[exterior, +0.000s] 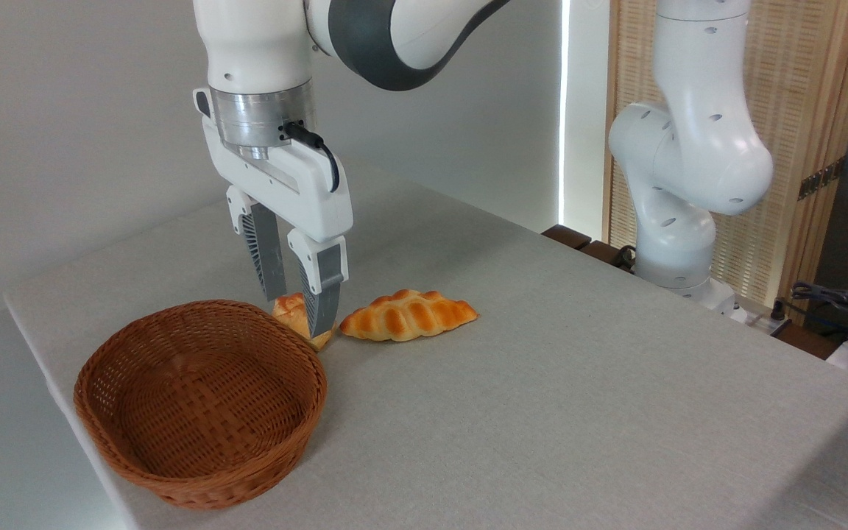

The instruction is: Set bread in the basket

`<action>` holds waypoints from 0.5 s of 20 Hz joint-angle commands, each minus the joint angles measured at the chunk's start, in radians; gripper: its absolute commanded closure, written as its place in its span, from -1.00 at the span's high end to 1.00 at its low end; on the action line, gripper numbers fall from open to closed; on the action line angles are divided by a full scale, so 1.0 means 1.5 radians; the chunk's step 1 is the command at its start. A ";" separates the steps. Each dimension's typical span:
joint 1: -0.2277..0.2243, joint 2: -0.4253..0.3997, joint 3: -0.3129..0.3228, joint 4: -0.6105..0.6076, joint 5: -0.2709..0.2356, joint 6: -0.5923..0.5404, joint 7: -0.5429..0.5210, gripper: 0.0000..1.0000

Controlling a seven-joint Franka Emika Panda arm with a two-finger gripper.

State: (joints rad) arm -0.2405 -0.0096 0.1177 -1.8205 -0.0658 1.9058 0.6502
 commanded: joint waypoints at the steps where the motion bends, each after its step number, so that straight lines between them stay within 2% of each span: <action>1: -0.005 0.007 0.006 0.016 -0.003 -0.021 0.003 1.00; 10: -0.006 0.025 -0.019 0.016 -0.004 -0.021 -0.010 1.00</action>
State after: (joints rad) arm -0.2456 0.0134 0.0921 -1.8206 -0.0658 1.9038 0.6456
